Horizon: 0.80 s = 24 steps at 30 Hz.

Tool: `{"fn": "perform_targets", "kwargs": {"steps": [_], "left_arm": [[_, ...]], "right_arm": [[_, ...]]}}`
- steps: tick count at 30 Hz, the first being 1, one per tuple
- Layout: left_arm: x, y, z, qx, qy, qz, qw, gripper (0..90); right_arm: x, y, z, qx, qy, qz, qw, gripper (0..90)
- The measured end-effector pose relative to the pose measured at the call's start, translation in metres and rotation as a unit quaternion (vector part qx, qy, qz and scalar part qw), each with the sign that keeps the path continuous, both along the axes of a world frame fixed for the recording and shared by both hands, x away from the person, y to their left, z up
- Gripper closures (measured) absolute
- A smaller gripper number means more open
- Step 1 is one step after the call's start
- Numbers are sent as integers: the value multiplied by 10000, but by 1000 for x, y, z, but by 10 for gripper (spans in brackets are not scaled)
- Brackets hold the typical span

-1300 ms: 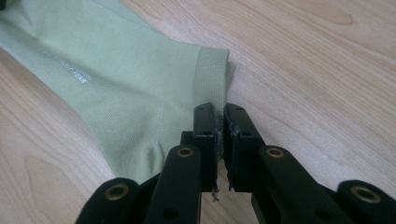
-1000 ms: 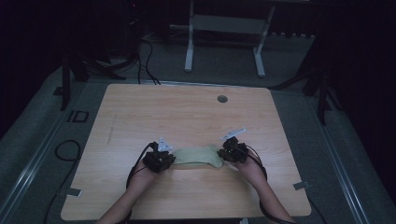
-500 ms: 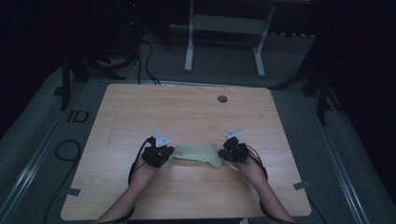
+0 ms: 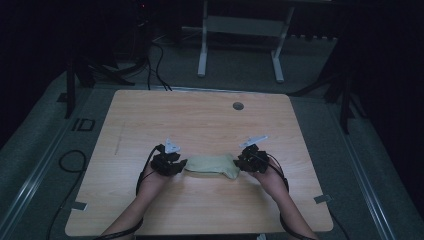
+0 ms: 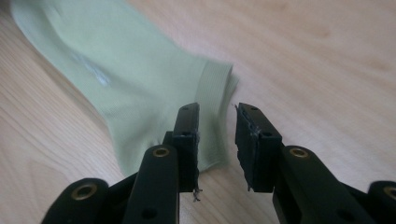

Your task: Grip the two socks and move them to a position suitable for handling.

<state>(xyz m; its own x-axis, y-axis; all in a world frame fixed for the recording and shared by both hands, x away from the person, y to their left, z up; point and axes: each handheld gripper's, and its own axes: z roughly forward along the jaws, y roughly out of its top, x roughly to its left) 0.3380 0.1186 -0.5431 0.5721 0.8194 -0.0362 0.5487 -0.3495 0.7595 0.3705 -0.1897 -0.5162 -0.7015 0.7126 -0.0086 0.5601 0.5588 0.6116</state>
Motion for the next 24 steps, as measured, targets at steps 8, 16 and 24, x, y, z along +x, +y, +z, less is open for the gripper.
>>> {"fn": "perform_targets", "kwargs": {"steps": [8, 16, 24], "left_arm": [[-3, -28, 5, 76, 77, -570, 9983, 880], [1, -38, -13, 232, 351, -681, 9968, 894], [-6, -30, -21, 129, 328, -686, 9970, 882]], "right_arm": [[-12, 15, 4, 187, -89, 206, 9996, 896], [-13, 32, -17, -14, 142, 466, 9988, 894], [-14, 20, -30, -28, 276, 396, 9988, 869]]}}
